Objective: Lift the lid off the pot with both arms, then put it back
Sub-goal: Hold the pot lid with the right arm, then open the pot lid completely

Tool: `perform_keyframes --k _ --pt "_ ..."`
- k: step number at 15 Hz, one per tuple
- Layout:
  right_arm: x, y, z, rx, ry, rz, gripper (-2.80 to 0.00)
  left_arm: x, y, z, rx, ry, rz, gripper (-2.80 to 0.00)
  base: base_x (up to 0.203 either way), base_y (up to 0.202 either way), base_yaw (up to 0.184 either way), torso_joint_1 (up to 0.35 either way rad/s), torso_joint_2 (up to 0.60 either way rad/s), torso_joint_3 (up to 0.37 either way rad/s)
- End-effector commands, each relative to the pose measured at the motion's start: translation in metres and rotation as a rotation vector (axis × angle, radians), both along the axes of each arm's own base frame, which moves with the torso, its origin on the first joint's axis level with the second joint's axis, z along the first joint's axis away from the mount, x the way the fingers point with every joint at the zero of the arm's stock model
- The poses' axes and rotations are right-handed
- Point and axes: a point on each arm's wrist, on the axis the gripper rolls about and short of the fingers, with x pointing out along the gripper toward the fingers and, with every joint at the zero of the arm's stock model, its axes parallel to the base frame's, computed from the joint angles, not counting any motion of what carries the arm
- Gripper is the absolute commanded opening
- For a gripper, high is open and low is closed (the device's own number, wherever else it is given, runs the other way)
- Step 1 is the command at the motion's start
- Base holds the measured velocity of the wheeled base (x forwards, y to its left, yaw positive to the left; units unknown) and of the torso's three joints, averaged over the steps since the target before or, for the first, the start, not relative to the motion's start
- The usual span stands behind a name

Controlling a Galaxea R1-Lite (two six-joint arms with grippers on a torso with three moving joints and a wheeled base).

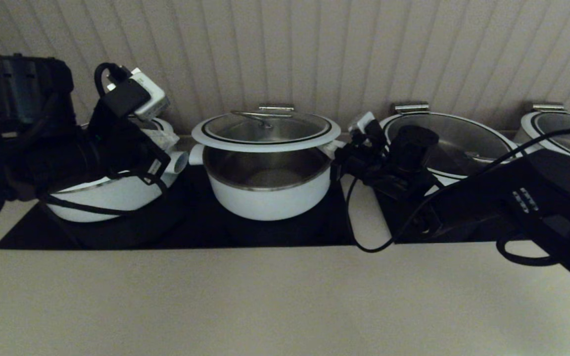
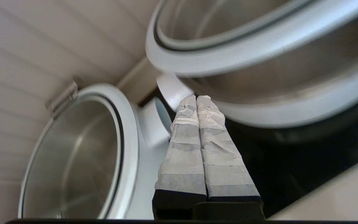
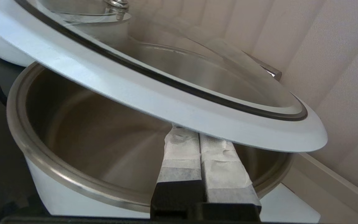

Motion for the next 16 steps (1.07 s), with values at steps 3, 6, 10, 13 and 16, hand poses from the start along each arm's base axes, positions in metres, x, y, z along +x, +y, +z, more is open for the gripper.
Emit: perform_keyframes --k 3,6,10,13,16 --pt "0.0 0.0 0.002 0.005 -0.015 0.0 -2.8 -0.036 0.008 -0.012 -0.028 0.107 0.012 -2.8 0.0 0.0 0.0 0.0 0.0 0.0" --pt "0.001 0.0 0.003 0.006 -0.018 -0.001 -2.8 -0.054 0.011 -0.03 -0.082 0.232 0.029 -2.8 0.0 0.0 0.0 0.0 0.0 0.0" --pt "0.001 0.0 0.007 0.012 -0.03 -0.001 -2.8 -0.05 -0.018 -0.043 -0.219 0.335 -0.017 -2.8 0.0 0.0 0.0 0.0 0.0 0.0" --pt "0.0 0.0 0.009 0.014 -0.036 -0.001 -2.8 -0.03 -0.037 -0.05 -0.299 0.301 -0.043 -2.8 0.0 0.0 0.0 0.0 0.0 0.0" --pt "0.0 0.001 0.007 0.013 -0.033 0.0 -2.8 -0.009 -0.049 -0.062 -0.325 0.255 -0.061 -2.8 0.0 0.0 0.0 0.0 0.0 0.0"
